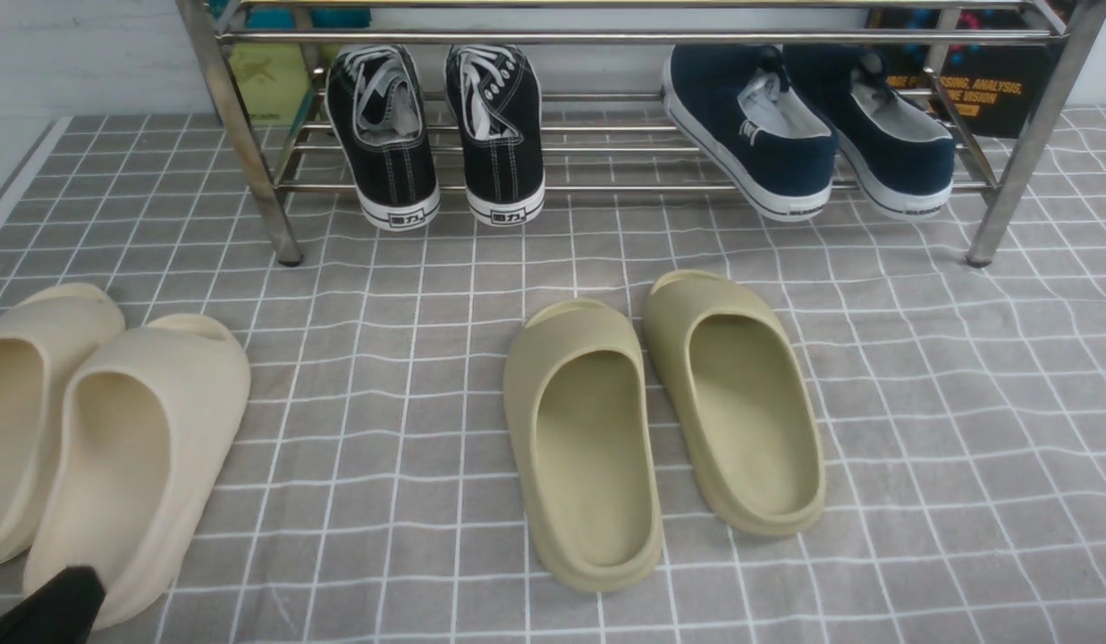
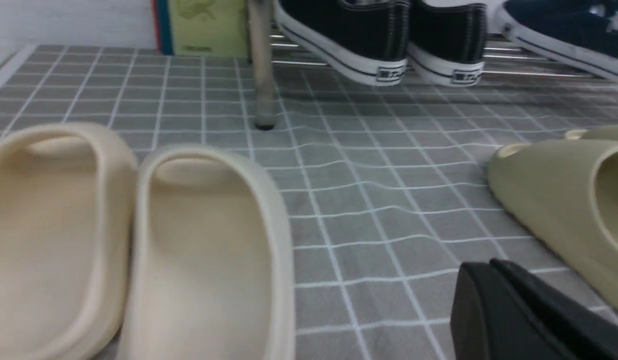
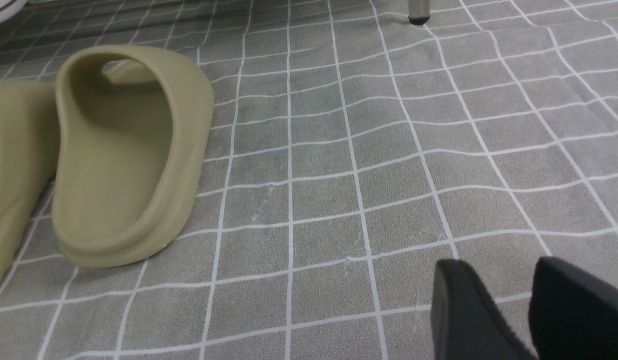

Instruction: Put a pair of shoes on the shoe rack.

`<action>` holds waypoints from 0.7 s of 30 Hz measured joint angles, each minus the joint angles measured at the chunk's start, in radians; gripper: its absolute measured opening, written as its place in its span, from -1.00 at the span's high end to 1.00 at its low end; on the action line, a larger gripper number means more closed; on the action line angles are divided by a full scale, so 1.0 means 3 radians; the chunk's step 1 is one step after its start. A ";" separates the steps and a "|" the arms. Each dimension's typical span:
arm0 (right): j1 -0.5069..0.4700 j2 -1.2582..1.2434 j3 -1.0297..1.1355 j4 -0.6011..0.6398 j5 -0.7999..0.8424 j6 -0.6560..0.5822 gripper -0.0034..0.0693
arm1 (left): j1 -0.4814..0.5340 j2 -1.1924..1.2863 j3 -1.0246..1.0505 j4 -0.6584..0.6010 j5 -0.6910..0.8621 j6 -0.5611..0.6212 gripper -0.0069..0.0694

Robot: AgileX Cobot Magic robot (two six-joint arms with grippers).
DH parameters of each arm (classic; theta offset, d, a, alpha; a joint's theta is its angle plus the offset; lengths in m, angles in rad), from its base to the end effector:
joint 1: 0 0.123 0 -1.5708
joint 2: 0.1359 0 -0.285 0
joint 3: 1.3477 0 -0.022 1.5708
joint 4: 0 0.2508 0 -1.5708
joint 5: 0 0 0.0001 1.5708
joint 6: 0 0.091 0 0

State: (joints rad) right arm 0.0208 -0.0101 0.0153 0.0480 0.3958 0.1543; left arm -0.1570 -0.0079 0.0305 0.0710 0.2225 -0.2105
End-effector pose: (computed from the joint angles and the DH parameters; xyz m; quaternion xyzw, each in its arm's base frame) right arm 0.0519 0.0028 0.1731 0.0664 0.8060 0.0718 0.5837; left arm 0.0556 -0.0073 0.1832 0.0009 0.7605 -0.0906 0.6430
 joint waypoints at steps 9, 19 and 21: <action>0.0000 -0.0003 0.0000 0.0000 0.0000 0.0000 0.25 | 0.0333 -0.0007 0.0000 -0.0440 0.0586 0.0488 0.85; 0.0000 -0.0003 0.0000 0.0000 0.0000 0.0000 0.25 | 0.0333 -0.0007 0.0000 -0.0455 0.0587 0.0513 0.85; 0.0000 -0.0003 0.0000 0.0000 0.0000 0.0000 0.25 | 0.0333 -0.0007 0.0000 -0.0461 0.0587 0.0513 0.85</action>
